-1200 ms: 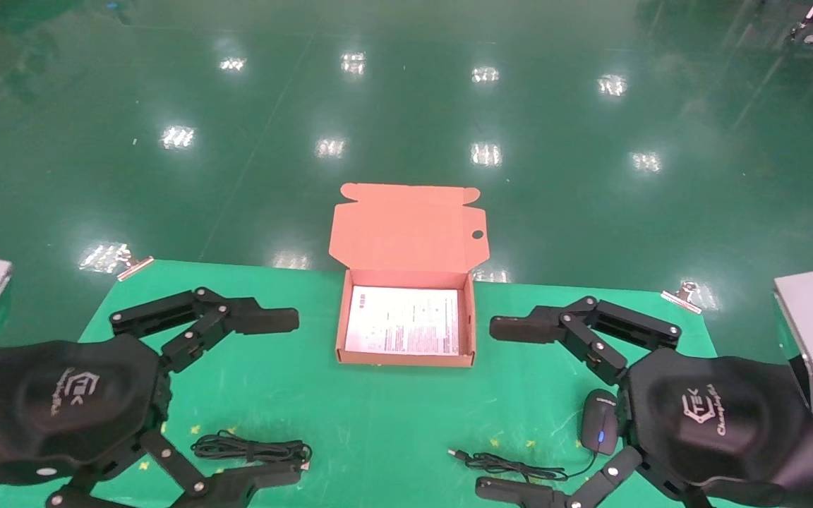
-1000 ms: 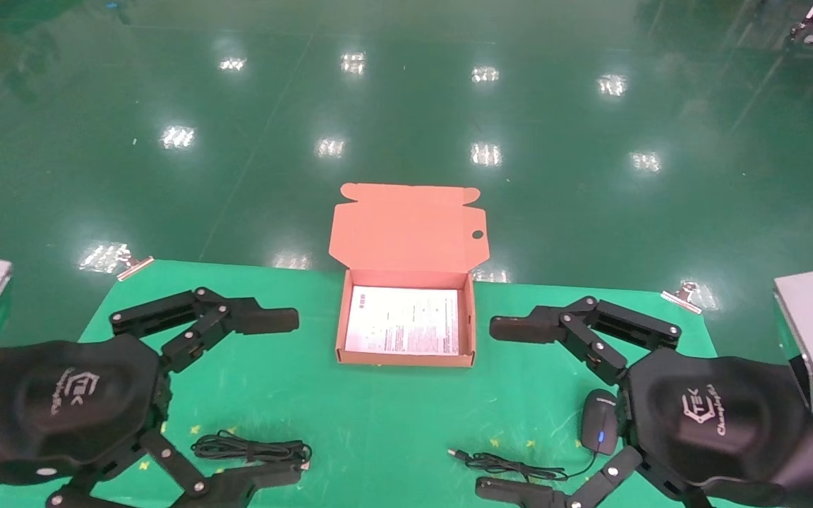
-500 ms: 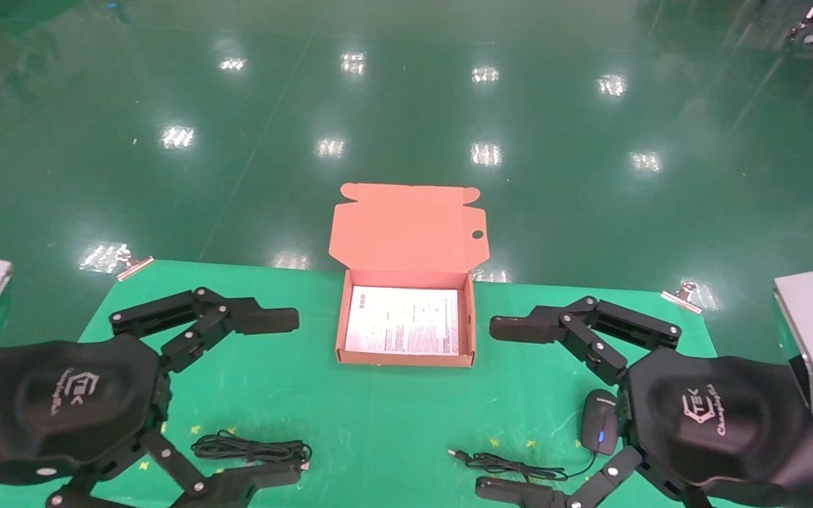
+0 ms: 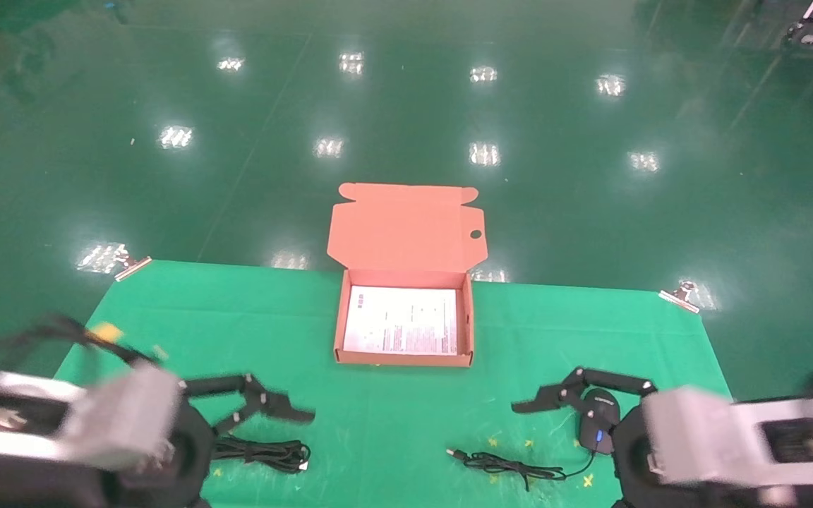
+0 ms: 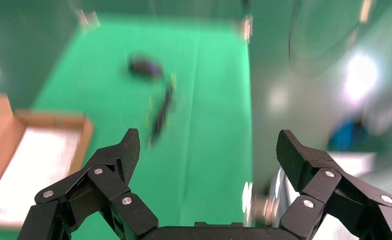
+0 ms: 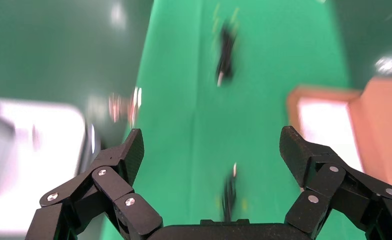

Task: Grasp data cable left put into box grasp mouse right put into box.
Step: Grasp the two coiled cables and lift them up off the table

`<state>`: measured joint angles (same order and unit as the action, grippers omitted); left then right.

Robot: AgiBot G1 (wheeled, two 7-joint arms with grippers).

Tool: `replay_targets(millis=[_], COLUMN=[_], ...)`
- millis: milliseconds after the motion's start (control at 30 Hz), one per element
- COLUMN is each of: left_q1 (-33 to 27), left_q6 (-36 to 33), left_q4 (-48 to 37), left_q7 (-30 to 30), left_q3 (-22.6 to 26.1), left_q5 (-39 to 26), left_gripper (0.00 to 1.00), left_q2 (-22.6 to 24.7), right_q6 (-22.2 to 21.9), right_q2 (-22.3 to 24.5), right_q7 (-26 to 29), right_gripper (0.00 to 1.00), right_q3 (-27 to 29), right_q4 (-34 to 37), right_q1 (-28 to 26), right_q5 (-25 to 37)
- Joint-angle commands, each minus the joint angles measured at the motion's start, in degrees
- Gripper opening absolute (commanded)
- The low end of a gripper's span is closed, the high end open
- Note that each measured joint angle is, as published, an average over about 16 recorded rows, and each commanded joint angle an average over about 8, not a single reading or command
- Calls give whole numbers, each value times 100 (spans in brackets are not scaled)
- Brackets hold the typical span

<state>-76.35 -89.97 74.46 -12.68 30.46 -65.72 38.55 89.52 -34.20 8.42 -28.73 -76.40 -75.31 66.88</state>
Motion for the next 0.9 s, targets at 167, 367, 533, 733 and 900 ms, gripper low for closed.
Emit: replay_targets(millis=[167,367,533,733,900], left_q1=[-841,-1188,-1159,-1009,-931], left_q6=[-30,193,548,989,1290], left_q4=[51,-247,-694,-1497,-2274], left_q7=[2,-96,-347,-643,-605], left_q3=[1051,1786,2109,2250,2267], left_q5=[-1436,-2694,-3519,-3985,-4073], left_gripper=[100,100,100,100,100], left_q2=[390,905,1301,1631,1875], right_q6=[135,-60,-560,-1248,-1679], right_q2=[-297,-622,-853,-1088,-1268], right_q7=[-289,-277,-149,134,379], right_gripper=[100,100,100,100,100], right_q3=[-1242,-2242,-2529,-2702,-2758], right_q4=[-39,12,14,104,385], right_q1=[-1010,-1510,-1405,-1000,-685], right_q5=[1505,2491,3216,3879,4101])
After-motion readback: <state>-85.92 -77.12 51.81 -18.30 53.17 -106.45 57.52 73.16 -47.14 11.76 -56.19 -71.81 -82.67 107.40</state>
